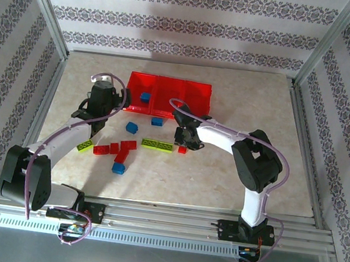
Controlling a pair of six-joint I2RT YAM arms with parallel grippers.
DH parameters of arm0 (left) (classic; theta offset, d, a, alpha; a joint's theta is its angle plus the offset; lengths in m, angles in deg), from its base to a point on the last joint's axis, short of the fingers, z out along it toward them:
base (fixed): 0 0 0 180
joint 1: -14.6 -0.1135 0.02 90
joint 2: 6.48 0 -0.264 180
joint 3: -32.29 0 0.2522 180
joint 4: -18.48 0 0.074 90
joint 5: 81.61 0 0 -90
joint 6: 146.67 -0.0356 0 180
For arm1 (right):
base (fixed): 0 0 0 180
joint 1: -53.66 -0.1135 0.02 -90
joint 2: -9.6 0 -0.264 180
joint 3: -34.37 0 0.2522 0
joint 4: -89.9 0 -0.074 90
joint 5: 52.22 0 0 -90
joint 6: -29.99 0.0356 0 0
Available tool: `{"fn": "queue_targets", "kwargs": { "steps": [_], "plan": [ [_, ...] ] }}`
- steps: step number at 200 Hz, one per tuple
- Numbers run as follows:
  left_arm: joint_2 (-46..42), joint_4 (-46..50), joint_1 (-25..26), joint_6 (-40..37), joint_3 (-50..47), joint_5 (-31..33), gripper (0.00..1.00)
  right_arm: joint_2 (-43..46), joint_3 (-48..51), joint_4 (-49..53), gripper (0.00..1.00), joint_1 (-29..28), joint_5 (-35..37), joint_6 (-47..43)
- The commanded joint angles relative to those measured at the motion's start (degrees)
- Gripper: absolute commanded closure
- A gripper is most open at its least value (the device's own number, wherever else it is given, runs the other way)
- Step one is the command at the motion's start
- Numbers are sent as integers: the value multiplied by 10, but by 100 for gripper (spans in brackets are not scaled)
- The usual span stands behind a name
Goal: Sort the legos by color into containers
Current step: Pick up the lego from the center of the table.
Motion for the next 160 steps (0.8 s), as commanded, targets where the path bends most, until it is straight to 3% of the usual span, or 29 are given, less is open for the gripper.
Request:
{"fn": "queue_targets", "kwargs": {
  "steps": [1, 53, 160],
  "plan": [
    [-16, 5, -8, 12, -11, 6, 0, -2, 27, 47, 73, -8, 4, -7],
    [-16, 7, -12, 9, -11, 6, 0, 19, 5, 46, 84, -7, 20, -32],
    [-15, 8, -14, 11, -11, 4, 0, 80, -72, 49, 87, 49, 67, -111]
  ]
}}
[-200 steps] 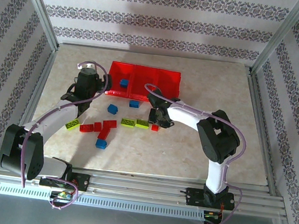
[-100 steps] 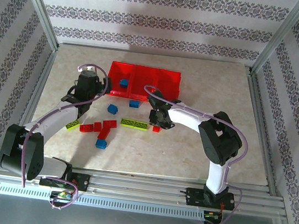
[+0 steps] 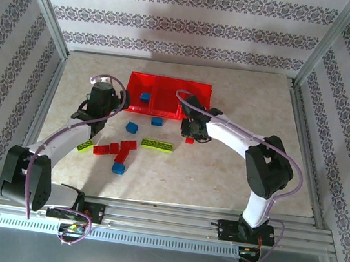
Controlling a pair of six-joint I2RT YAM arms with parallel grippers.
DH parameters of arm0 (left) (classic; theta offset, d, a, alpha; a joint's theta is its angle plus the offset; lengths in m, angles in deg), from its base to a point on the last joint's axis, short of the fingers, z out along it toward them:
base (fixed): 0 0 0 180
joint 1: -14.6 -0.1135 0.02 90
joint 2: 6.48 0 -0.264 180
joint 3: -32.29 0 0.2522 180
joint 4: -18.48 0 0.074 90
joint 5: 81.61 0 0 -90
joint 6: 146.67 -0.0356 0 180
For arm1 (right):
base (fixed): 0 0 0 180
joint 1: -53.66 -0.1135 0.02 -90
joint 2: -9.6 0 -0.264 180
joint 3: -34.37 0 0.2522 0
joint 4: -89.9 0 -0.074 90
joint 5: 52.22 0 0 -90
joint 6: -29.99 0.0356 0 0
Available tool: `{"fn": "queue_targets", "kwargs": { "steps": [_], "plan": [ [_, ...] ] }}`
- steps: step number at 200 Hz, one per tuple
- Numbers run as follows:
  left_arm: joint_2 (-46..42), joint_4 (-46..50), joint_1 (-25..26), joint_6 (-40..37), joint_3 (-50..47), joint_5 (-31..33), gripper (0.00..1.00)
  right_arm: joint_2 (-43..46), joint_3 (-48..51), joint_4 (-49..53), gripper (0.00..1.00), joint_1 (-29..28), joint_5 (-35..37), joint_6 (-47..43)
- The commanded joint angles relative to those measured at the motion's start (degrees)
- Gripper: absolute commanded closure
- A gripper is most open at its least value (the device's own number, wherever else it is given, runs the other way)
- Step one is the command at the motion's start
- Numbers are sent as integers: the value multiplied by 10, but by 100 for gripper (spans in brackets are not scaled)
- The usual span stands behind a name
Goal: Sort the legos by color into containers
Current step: Place the lego in the container.
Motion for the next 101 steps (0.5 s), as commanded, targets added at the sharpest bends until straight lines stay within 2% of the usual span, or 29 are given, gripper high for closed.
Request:
{"fn": "queue_targets", "kwargs": {
  "steps": [1, 46, 101],
  "plan": [
    [-14, 7, -9, 11, -3, 3, 0, 19, -37, 8, 87, 13, 29, -40],
    [-21, 12, -11, 11, -5, 5, 0, 4, -114, 11, 87, 47, 43, -89],
    [-25, 15, -15, 9, -7, 7, 0, -61, -202, 0, 87, 73, 57, -128]
  ]
}}
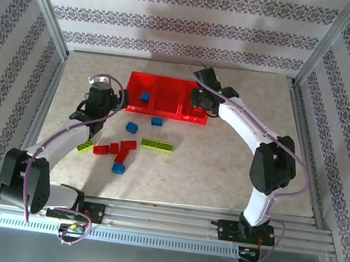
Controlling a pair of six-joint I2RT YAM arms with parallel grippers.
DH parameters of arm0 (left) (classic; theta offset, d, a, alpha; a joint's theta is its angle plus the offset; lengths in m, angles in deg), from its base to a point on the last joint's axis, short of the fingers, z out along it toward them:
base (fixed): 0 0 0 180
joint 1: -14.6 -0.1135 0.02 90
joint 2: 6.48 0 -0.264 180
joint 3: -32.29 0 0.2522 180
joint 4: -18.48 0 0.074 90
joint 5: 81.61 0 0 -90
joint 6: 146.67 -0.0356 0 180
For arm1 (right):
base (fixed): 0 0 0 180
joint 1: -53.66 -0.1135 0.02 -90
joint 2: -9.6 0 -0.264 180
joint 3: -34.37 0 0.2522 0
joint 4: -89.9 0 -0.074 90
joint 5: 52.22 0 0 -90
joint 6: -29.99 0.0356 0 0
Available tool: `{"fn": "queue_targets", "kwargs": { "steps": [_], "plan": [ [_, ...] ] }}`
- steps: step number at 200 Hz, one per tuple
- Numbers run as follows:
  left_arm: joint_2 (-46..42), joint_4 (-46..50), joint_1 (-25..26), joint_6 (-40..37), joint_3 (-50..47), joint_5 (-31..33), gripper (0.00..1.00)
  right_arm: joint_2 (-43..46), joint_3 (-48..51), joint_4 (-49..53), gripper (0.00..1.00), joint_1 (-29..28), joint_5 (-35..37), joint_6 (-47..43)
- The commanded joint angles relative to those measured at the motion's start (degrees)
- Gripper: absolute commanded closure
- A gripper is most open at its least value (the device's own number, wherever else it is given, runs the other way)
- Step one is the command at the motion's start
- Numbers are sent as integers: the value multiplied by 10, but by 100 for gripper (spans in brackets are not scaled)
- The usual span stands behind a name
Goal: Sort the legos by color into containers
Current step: Place the lego in the container.
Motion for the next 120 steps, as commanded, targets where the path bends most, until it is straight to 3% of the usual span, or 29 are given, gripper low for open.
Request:
{"fn": "queue_targets", "kwargs": {
  "steps": [1, 64, 120],
  "plan": [
    [-11, 14, -11, 9, -5, 7, 0, -43, -34, 0, 87, 6, 21, -33],
    [-13, 17, -15, 7, -2, 7, 0, -126, -119, -6, 87, 21, 20, -55],
    [-22, 27, -18, 4, -4, 15, 0, -180, -159, -6, 79, 26, 9, -62]
  ]
}}
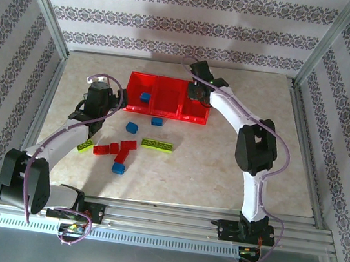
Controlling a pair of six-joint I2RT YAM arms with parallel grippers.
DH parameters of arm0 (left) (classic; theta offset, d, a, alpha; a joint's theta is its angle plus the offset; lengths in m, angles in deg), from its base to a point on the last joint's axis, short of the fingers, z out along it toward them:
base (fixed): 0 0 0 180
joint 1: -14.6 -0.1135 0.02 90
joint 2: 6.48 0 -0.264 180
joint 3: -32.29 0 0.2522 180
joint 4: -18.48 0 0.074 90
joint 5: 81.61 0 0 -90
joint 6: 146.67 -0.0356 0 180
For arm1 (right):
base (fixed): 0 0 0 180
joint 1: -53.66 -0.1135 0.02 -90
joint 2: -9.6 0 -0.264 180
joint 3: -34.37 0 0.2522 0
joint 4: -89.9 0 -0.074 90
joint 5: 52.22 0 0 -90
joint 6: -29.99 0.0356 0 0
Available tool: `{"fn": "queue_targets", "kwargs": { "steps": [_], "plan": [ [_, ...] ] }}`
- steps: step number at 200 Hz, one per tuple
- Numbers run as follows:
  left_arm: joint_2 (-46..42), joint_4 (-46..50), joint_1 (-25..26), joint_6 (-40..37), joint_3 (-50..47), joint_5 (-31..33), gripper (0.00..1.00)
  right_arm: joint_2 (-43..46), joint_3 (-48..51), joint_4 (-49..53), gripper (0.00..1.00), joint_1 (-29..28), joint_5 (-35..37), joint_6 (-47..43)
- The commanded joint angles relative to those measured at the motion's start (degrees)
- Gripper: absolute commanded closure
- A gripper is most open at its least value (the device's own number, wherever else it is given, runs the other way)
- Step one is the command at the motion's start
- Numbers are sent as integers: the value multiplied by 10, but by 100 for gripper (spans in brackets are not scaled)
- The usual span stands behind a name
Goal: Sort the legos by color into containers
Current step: Place the lego in the container.
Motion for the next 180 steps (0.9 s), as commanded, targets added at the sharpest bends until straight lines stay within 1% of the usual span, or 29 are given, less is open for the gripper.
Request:
{"fn": "queue_targets", "kwargs": {
  "steps": [1, 41, 61, 73, 92, 125, 180],
  "plan": [
    [-19, 19, -11, 4, -4, 14, 0, -25, -23, -1, 79, 3, -1, -12],
    [-33, 30, -14, 0, -9, 25, 0, -43, -19, -2, 73, 4, -1, -9],
    [-39, 32, -18, 5, -14, 27, 0, -45, -13, -4, 68, 4, -2, -8],
    [-42, 34, -23, 12, -17, 27, 0, -44, -10, -6, 63, 4, -3, -8],
    [-46, 39, -33, 27, -21, 21, 0, -42, -6, -7, 59, 4, -5, -9],
    [-48, 78, -52, 53, -16, 12, 1, -35, -4, -7, 51, 4, -7, -13],
    [-70, 148, -76, 101, -22, 26, 0, -5, 6, -7, 45, 0, -16, -17]
  ]
}}
